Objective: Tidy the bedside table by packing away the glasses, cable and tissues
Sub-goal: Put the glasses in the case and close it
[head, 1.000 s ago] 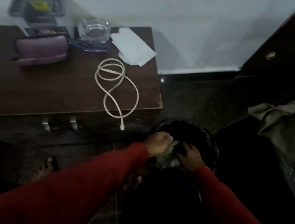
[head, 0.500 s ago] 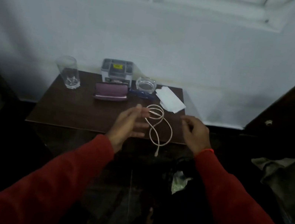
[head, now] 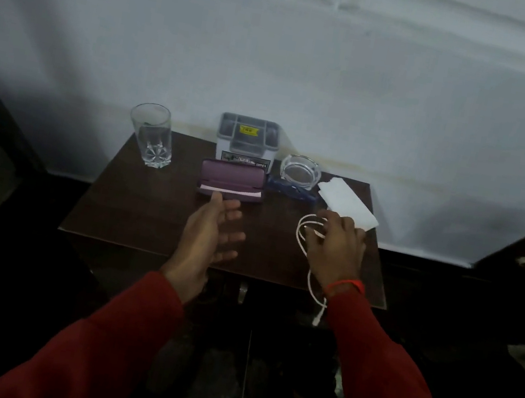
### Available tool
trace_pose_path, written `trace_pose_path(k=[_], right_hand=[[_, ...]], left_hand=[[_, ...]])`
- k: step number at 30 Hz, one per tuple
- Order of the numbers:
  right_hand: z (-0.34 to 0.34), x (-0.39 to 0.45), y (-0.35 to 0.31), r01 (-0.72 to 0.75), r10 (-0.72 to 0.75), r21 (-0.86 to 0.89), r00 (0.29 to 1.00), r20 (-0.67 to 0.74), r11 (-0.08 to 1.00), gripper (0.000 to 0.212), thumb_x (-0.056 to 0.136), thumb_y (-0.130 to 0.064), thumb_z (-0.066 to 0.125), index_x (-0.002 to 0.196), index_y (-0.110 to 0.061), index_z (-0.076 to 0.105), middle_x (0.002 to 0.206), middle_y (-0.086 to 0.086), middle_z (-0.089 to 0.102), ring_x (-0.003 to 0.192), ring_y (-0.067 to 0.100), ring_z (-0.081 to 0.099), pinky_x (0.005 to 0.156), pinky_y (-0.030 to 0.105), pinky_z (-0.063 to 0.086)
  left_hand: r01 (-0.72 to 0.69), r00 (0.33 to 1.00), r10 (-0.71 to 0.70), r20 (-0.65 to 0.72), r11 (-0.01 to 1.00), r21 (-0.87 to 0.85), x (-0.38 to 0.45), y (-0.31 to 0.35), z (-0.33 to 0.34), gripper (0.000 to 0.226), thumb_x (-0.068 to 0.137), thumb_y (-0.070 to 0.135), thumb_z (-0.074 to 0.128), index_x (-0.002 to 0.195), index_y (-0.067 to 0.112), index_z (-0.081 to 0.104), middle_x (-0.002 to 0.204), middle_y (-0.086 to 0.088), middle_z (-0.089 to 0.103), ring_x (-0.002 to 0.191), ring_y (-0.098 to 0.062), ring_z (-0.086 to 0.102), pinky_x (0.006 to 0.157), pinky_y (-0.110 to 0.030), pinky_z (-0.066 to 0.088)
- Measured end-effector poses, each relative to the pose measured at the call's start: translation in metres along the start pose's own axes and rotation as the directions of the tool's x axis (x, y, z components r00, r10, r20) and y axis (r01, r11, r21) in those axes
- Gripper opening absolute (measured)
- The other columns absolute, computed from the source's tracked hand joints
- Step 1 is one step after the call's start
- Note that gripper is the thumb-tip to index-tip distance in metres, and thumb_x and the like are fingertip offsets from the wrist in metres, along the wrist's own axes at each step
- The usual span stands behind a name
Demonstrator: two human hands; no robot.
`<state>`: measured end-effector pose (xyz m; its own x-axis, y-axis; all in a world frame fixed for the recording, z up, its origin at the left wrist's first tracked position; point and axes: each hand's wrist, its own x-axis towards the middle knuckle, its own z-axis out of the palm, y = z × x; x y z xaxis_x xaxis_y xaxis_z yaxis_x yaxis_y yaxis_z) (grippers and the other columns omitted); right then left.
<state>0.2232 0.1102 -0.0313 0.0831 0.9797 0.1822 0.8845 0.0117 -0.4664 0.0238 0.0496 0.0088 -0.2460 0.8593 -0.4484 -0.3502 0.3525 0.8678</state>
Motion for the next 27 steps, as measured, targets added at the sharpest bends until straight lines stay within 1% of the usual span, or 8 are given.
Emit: trace_pose_path(k=[3, 8, 12, 17, 21, 24, 26, 27], right_hand=[[0.017, 0.007, -0.007, 0.14, -0.14, -0.004, 0.988, 0.061, 0.99, 0.04, 0.089, -0.032, 0.064, 0.128, -0.028, 0.058, 0.132, 0.004, 0.053, 0.122, 0.034, 0.042, 0.1, 0.046, 0.035], [0.053, 0.026, -0.045, 0.318, -0.318, -0.021, 0.948, 0.012, 0.948, 0.042, 0.09, -0.028, 0.06, 0.132, -0.028, 0.057, 0.139, 0.001, 0.052, 0.121, 0.034, 0.042, 0.096, 0.047, 0.037], [0.083, 0.035, -0.059, 0.341, -0.321, -0.131, 0.935, 0.153, 0.931, 0.04, 0.094, -0.031, 0.057, 0.133, -0.035, 0.055, 0.148, -0.005, 0.041, 0.126, 0.032, 0.036, 0.098, 0.046, 0.034], [0.092, 0.037, -0.062, 0.357, -0.35, -0.032, 0.927, 0.132, 0.934, 0.017, 0.096, -0.021, 0.057, 0.105, -0.019, 0.07, 0.119, 0.003, 0.061, 0.108, 0.031, 0.052, 0.088, 0.041, 0.039], [0.082, 0.039, -0.057, 0.419, -0.431, 0.123, 0.896, 0.102, 0.9, 0.013, 0.092, -0.005, 0.06, 0.096, -0.009, 0.072, 0.106, 0.011, 0.065, 0.099, 0.035, 0.057, 0.089, 0.038, 0.041], [0.068, 0.037, -0.058, 0.496, -0.539, 0.301, 0.839, 0.074, 0.815, 0.013, 0.091, 0.002, 0.061, 0.092, -0.006, 0.07, 0.099, 0.01, 0.064, 0.095, 0.029, 0.058, 0.087, 0.026, 0.039], [0.058, 0.034, -0.062, 0.539, -0.609, 0.409, 0.791, 0.055, 0.737, 0.014, 0.09, 0.004, 0.061, 0.091, -0.007, 0.069, 0.097, 0.005, 0.063, 0.095, 0.022, 0.059, 0.088, 0.027, 0.044], [0.054, 0.033, -0.065, 0.55, -0.64, 0.457, 0.767, 0.055, 0.699, 0.014, 0.09, 0.004, 0.062, 0.091, -0.009, 0.069, 0.097, 0.003, 0.062, 0.095, 0.018, 0.06, 0.088, 0.026, 0.045]], left_hand=[[0.022, 0.999, -0.023, -0.023, 1.0, -0.015, 0.011, -0.005, -0.004, 0.044, 0.103, 0.055, 0.034, 0.113, 0.028, 0.068, 0.116, 0.007, 0.07, 0.095, -0.021, 0.069, 0.078, -0.037, 0.053], [0.026, 0.997, -0.027, -0.067, 1.0, -0.016, 0.023, -0.005, -0.019, 0.041, 0.103, 0.054, 0.034, 0.109, 0.03, 0.068, 0.116, 0.006, 0.069, 0.094, -0.021, 0.069, 0.076, -0.038, 0.054], [0.024, 0.995, -0.027, -0.096, 0.999, -0.03, 0.031, -0.006, -0.039, 0.038, 0.102, 0.055, 0.038, 0.105, 0.032, 0.069, 0.116, 0.006, 0.069, 0.098, -0.023, 0.07, 0.072, -0.037, 0.054], [0.009, 0.984, -0.02, -0.177, 0.998, -0.061, 0.034, -0.001, -0.055, 0.034, 0.101, 0.053, 0.042, 0.112, 0.031, 0.066, 0.117, 0.008, 0.067, 0.102, -0.02, 0.067, 0.071, -0.036, 0.054], [0.042, 0.969, -0.063, -0.24, 0.995, -0.091, 0.033, 0.003, -0.058, 0.028, 0.1, 0.053, 0.046, 0.119, 0.034, 0.054, 0.111, 0.012, 0.057, 0.102, -0.012, 0.057, 0.084, -0.043, 0.054], [0.057, 0.958, -0.065, -0.278, 0.998, -0.036, 0.03, 0.006, -0.062, 0.055, 0.091, 0.059, 0.058, 0.137, 0.035, 0.042, 0.126, 0.008, 0.052, 0.107, -0.015, 0.053, 0.092, -0.048, 0.051], [0.06, 0.964, -0.069, -0.256, 0.997, -0.045, 0.03, 0.006, -0.065, 0.083, 0.083, 0.059, 0.069, 0.151, 0.036, 0.027, 0.136, 0.004, 0.051, 0.116, -0.021, 0.055, 0.092, -0.05, 0.052], [0.055, 0.968, -0.073, -0.241, 0.995, -0.08, 0.03, 0.006, -0.066, 0.084, 0.082, 0.055, 0.072, 0.152, 0.036, 0.028, 0.134, 0.003, 0.056, 0.115, -0.024, 0.06, 0.088, -0.05, 0.055]])
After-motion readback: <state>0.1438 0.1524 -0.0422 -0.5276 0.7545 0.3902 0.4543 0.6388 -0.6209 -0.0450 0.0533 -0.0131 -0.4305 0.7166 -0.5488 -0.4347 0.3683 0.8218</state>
